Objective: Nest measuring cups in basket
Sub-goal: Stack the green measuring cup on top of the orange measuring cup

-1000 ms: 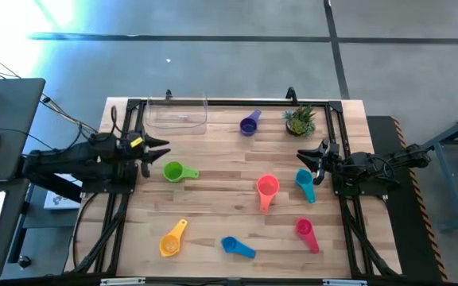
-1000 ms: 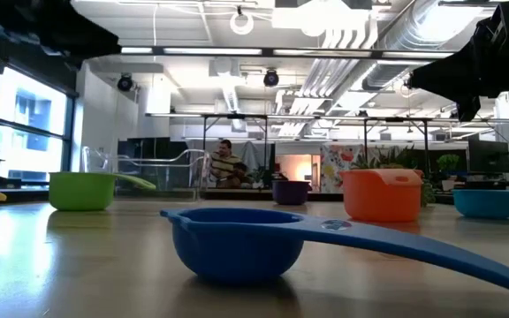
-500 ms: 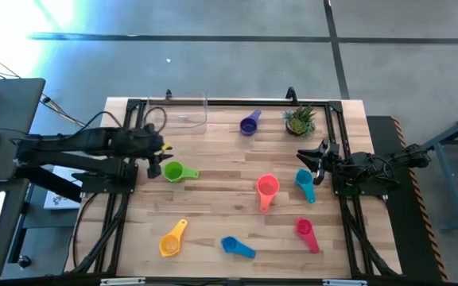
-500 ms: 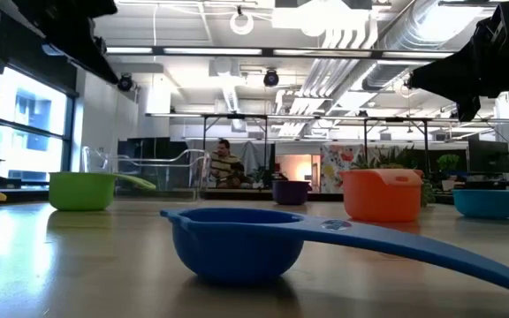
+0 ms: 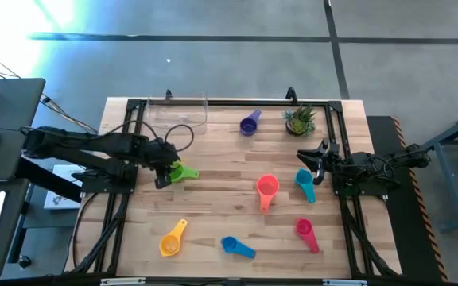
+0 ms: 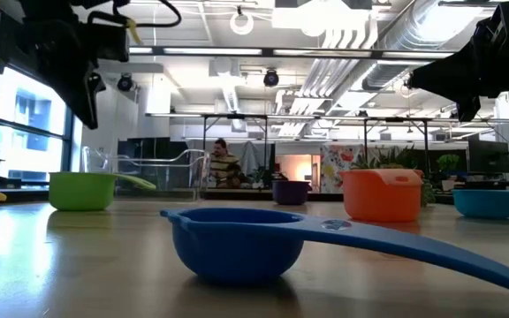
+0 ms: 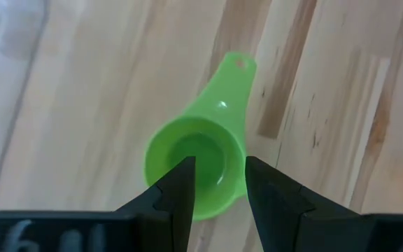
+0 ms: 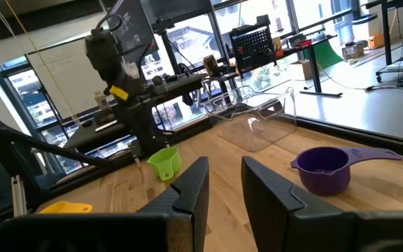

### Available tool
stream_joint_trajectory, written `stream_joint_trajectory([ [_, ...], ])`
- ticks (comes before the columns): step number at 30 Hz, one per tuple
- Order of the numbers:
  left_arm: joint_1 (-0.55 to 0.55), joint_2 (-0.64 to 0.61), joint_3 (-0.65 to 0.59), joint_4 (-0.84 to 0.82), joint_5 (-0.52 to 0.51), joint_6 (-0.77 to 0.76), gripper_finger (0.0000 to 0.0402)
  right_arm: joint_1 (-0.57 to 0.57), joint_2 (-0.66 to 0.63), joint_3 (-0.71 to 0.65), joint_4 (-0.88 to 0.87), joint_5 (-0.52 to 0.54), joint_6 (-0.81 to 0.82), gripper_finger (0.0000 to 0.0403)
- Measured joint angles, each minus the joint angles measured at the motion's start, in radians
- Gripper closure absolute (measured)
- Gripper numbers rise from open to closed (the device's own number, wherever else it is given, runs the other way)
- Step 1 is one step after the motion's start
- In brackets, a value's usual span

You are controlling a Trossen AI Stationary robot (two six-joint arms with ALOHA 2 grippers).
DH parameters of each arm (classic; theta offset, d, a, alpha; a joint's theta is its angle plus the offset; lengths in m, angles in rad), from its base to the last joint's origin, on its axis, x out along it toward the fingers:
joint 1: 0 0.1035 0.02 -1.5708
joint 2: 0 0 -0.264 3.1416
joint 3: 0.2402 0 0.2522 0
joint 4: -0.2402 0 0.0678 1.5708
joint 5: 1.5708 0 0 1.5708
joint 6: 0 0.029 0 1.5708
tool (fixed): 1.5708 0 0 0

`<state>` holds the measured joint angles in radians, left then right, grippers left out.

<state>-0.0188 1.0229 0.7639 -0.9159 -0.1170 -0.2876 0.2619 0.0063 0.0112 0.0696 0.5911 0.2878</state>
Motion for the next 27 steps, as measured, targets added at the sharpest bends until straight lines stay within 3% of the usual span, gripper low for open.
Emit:
stream_joint_trajectory([
  [13, -0.097, 0.18, 0.0, 0.007, -0.027, -0.139, 0.0233, 0.0, 0.0, 0.0, 0.0, 0.0, 0.0, 0.0324],
  [27, -0.107, 0.314, 0.0, 0.079, -0.061, -0.164, 0.0231, 0.0, 0.0, 0.0, 0.0, 0.0, 0.0, 0.0324],
])
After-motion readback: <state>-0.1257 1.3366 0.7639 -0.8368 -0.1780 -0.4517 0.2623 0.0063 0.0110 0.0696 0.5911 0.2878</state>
